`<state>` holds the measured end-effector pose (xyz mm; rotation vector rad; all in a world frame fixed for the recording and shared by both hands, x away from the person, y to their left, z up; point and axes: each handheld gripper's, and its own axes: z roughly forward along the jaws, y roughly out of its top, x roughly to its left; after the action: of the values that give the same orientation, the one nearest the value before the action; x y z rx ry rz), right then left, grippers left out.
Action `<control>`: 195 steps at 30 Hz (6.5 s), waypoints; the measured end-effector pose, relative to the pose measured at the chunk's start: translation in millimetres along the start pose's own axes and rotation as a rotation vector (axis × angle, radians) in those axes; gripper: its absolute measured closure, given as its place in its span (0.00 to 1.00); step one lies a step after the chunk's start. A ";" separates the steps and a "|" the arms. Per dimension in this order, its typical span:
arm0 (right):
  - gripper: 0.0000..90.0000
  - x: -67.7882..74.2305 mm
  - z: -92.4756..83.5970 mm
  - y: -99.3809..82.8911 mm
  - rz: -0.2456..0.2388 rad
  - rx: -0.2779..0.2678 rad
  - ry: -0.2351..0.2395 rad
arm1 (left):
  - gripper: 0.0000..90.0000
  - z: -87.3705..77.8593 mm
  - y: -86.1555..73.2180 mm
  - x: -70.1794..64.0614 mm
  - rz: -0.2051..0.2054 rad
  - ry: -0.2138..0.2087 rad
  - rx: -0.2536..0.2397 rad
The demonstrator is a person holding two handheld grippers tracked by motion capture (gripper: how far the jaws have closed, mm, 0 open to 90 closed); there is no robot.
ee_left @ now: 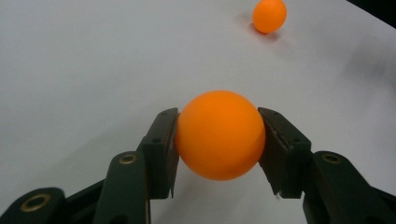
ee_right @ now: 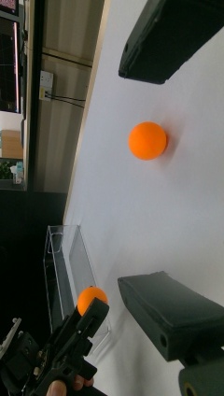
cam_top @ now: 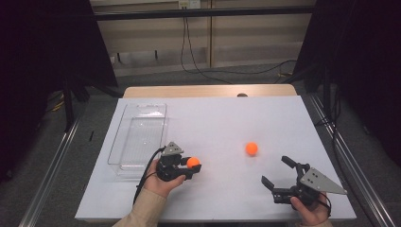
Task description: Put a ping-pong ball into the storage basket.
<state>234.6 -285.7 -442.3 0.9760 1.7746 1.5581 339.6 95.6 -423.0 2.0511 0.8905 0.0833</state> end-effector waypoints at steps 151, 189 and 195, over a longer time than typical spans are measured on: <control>0.02 -2.2 -2.0 -0.9 0.011 -0.004 0.000 | 0.57 -56.2 37.6 44.1 -0.087 0.022 -0.052; 0.02 -5.1 -3.5 -2.3 0.021 -0.002 -0.009 | 0.57 -68.9 36.2 59.3 -0.099 0.064 -0.057; 0.02 -4.2 -1.4 -2.1 0.017 0.001 -0.005 | 0.57 -71.7 35.7 61.0 -0.099 0.064 -0.056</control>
<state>235.5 -290.1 -444.3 0.9968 1.7677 1.5639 378.5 170.4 -368.0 1.9585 1.0170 0.1194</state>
